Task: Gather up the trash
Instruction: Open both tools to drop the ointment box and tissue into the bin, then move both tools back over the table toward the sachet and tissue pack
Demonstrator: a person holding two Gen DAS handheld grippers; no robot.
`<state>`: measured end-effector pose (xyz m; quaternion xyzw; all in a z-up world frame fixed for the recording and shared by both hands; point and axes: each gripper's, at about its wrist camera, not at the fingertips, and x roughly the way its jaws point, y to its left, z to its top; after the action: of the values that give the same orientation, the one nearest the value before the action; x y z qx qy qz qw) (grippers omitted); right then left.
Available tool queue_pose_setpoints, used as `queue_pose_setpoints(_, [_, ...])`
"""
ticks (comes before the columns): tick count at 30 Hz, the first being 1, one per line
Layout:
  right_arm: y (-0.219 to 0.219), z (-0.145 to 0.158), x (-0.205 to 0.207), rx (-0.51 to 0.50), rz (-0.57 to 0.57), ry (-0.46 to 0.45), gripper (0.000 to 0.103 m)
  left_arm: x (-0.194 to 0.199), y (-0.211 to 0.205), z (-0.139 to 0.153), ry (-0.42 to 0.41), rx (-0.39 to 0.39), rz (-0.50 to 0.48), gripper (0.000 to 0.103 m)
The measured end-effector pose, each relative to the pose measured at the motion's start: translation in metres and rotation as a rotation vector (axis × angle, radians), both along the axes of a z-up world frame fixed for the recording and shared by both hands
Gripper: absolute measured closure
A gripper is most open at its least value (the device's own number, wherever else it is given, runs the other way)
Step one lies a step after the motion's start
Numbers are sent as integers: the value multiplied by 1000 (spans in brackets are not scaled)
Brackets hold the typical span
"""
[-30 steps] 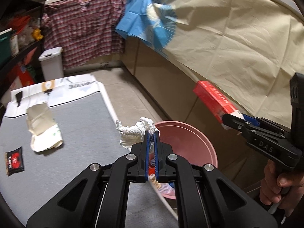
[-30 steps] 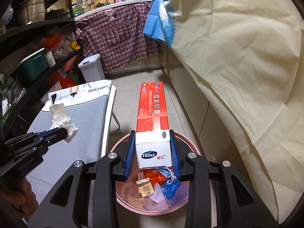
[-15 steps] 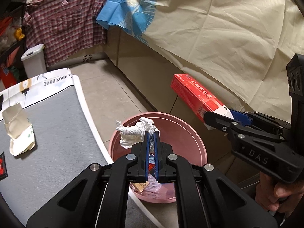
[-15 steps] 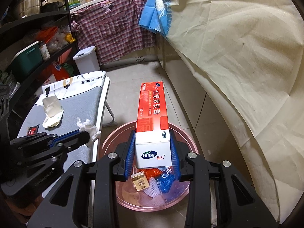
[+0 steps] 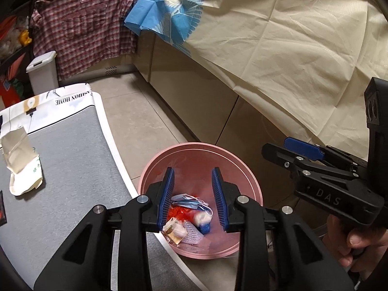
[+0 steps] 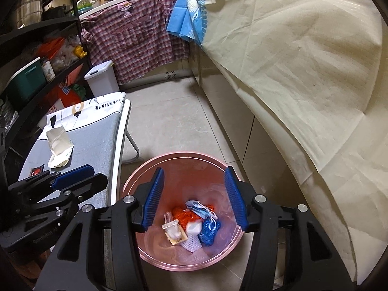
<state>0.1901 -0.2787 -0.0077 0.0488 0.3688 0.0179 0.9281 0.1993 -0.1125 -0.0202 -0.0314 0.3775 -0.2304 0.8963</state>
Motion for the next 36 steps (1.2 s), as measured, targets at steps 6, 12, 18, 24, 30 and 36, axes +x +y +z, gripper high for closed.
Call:
queue_pose_setpoints(6, [5,7,-5,15,24,-36,51,-7,15,7,-26,4,22,72])
queue_pose_setpoints(12, [24,18,-11,30,70,-86,52,-16,53,16,-50,6,93,72])
queue_pose_setpoints(18, [56,25,-17,45,150,-120,65,-24,109,19,-61,12,200,72])
queue_pose_setpoints(24, [95,28,-18,64,251,-131,79,-32,169,12,-48,26,312,75])
queue_pose_setpoints(30, [136,24,-11,86,341,-135,82,-38,227,3,-29,38,421,81])
queue_pose_setpoints(36, [174,10,8,127,401,-118,82,-45,275,-9,-9,47,519,81])
